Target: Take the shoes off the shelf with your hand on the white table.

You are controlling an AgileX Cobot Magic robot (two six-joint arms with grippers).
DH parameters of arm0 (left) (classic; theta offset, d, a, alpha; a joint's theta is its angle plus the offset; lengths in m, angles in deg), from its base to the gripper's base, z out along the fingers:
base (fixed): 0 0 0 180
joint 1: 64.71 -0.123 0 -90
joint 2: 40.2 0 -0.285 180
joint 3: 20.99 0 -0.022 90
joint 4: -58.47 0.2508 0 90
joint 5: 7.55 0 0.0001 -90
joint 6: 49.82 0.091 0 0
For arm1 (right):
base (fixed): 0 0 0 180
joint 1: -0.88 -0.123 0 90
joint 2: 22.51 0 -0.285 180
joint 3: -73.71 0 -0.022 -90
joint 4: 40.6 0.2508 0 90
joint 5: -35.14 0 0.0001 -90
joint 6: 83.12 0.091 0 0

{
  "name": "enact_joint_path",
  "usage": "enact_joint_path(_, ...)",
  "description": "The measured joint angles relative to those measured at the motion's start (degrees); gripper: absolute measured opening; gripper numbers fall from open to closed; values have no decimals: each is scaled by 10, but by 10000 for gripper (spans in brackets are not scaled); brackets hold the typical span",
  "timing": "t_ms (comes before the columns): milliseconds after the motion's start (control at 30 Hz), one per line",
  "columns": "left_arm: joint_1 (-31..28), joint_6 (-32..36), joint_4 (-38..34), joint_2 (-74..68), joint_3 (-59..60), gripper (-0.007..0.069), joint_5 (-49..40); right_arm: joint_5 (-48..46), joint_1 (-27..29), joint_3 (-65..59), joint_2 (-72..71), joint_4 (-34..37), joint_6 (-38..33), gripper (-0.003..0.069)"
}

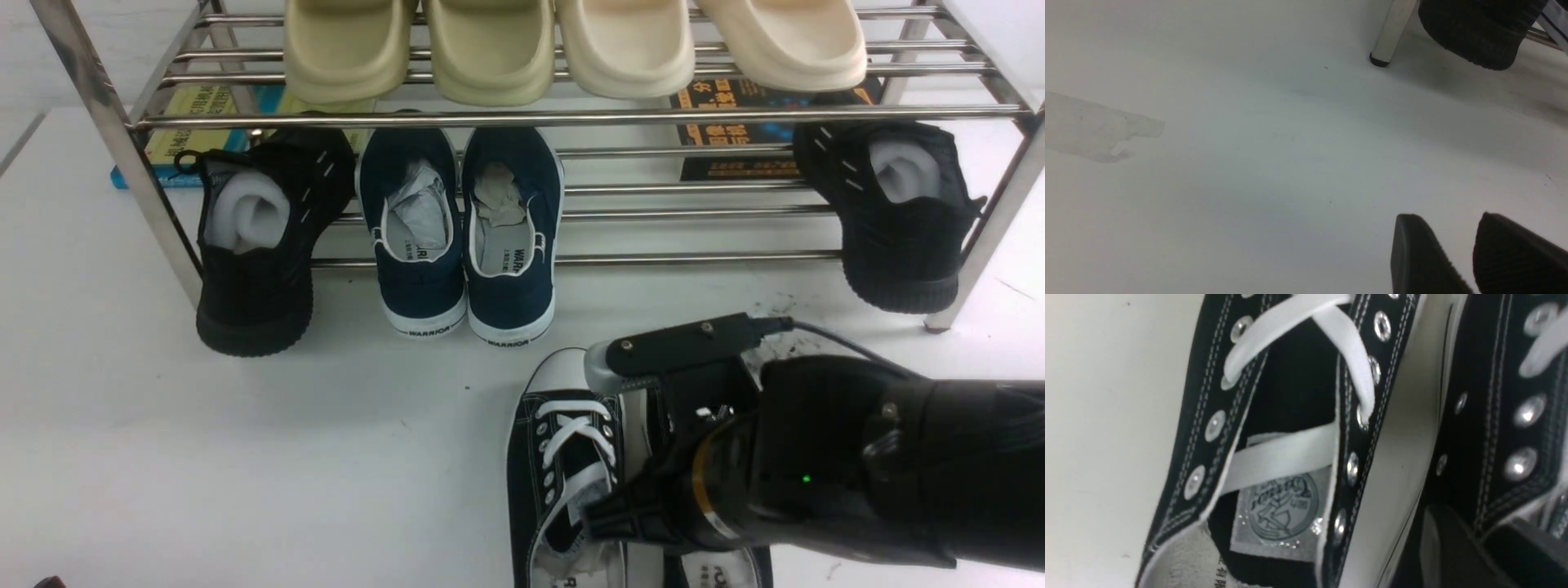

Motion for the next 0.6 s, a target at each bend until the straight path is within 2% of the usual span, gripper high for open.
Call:
enact_joint_path(200, 0, 0, 0, 0, 0, 242, 0, -46, 0, 29, -57, 4, -31, 367)
enact_joint_path(300, 0, 0, 0, 0, 0, 242, 0, -101, 0, 52, -93, 7, -74, 426)
enact_joint_path(467, 0, 0, 0, 0, 0, 242, 0, -238, 0, 102, -175, 11, -192, 418)
enact_joint_path(533, 0, 0, 0, 0, 0, 242, 0, -285, 0, 118, -210, 14, -239, 384)
enact_joint_path(600, 0, 0, 0, 0, 0, 242, 0, -311, 0, 129, -260, 15, -296, 315)
